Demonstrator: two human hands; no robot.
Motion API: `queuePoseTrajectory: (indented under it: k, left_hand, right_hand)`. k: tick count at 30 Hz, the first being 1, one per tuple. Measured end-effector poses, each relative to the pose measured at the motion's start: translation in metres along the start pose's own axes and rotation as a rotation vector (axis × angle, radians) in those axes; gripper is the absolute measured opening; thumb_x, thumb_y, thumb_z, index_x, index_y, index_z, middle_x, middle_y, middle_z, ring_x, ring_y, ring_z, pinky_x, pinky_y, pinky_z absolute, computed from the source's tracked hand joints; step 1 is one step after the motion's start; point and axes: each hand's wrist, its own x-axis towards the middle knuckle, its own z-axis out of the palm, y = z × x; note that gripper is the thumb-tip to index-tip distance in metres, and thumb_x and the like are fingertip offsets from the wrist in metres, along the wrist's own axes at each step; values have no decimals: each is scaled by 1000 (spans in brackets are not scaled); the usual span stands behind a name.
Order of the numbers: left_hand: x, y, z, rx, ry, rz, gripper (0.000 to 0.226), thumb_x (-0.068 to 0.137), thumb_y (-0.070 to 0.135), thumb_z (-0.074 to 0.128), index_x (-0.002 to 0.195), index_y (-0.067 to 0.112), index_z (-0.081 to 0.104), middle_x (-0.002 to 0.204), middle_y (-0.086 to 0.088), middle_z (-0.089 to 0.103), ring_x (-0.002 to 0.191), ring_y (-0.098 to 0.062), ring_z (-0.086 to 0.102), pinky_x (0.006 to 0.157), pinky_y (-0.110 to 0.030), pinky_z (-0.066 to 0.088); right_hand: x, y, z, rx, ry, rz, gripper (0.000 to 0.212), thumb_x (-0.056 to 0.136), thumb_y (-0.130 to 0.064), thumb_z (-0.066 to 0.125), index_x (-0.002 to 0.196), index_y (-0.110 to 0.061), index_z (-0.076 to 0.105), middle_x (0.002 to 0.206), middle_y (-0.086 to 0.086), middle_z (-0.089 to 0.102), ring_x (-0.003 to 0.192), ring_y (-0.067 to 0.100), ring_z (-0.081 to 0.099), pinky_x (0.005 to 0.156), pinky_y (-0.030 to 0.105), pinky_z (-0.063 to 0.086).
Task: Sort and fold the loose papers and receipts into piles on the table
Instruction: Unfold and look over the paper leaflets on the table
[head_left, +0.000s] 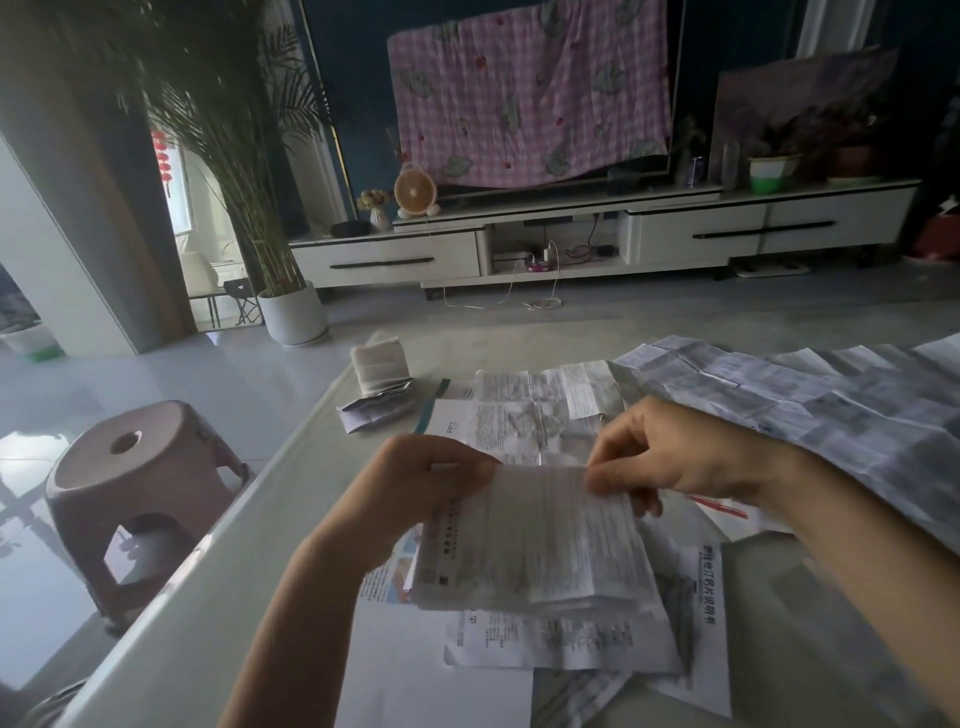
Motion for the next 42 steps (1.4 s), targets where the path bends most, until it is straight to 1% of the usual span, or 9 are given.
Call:
queuePoseTrajectory:
  k: [5, 8, 11, 15, 20, 25, 28, 35, 42]
  left_hand:
    - [2, -8, -15, -210, 353, 67, 16, 82, 9, 64, 73, 16, 75, 70, -7, 68, 63, -20, 61, 63, -32, 50]
    - [5, -10, -1, -351, 590, 101, 10, 84, 10, 64, 88, 11, 72, 68, 1, 68, 60, -11, 61, 61, -27, 51]
    - [3, -9, 28, -399, 658, 143, 9, 85, 9, 63, 86, 13, 71, 61, 8, 67, 52, 0, 57, 50, -15, 48]
    - [3, -10, 30, -381, 548, 29, 18, 85, 8, 61, 73, 16, 72, 64, -4, 65, 62, -16, 58, 62, -29, 50]
    - [2, -8, 12, -394, -3, -100, 16, 79, 12, 60, 89, 6, 71, 89, -18, 70, 74, -30, 67, 67, -37, 56]
    - [4, -8, 21, -227, 127, 3, 14, 90, 6, 55, 86, 4, 68, 80, -13, 69, 69, -23, 67, 58, -30, 55]
    - [5, -6, 24, -240, 162, 29, 18, 89, 0, 53, 80, 7, 67, 73, -9, 69, 64, -18, 66, 54, -27, 53]
    - [0, 2, 30, -614, -39, -179, 32, 93, 30, 43, 94, 6, 64, 79, -12, 68, 67, -22, 66, 57, -32, 55]
    - [2, -7, 40, -379, 142, -12, 12, 88, 10, 57, 95, 4, 63, 90, -11, 63, 65, -14, 67, 52, -28, 56]
  right_hand:
    - [-8, 13, -12, 196, 327, 16, 20, 77, -17, 64, 87, 0, 65, 77, 9, 73, 67, 19, 66, 60, 25, 58]
    - [-7, 11, 14, 630, 159, 89, 50, 70, -40, 69, 109, -10, 55, 109, 17, 66, 101, 30, 64, 84, 35, 56]
    - [3, 1, 49, 876, 46, 80, 75, 63, -49, 78, 119, -6, 53, 112, 21, 63, 100, 31, 63, 84, 37, 56]
    - [15, -7, 55, 928, 516, 65, 16, 85, -23, 61, 90, -8, 63, 66, 2, 69, 58, 13, 66, 48, 24, 52]
    - [14, 4, 37, 500, 611, 18, 27, 89, -18, 58, 83, 7, 62, 66, 27, 56, 53, 18, 58, 46, 21, 45]
    - [8, 7, 35, 595, 348, 21, 34, 77, -33, 62, 100, -8, 66, 93, 17, 69, 82, 25, 67, 65, 30, 54]
    - [4, 4, 38, 738, 192, 41, 23, 86, -8, 57, 107, -7, 65, 102, 13, 71, 90, 25, 69, 71, 28, 56]
    - [6, 5, 48, 598, 461, -104, 53, 84, 17, 43, 54, -16, 71, 92, -7, 69, 90, 17, 60, 52, 21, 50]
    - [7, 7, 43, 749, 420, 13, 29, 99, -25, 36, 111, -16, 60, 105, 14, 65, 89, 25, 62, 65, 32, 53]
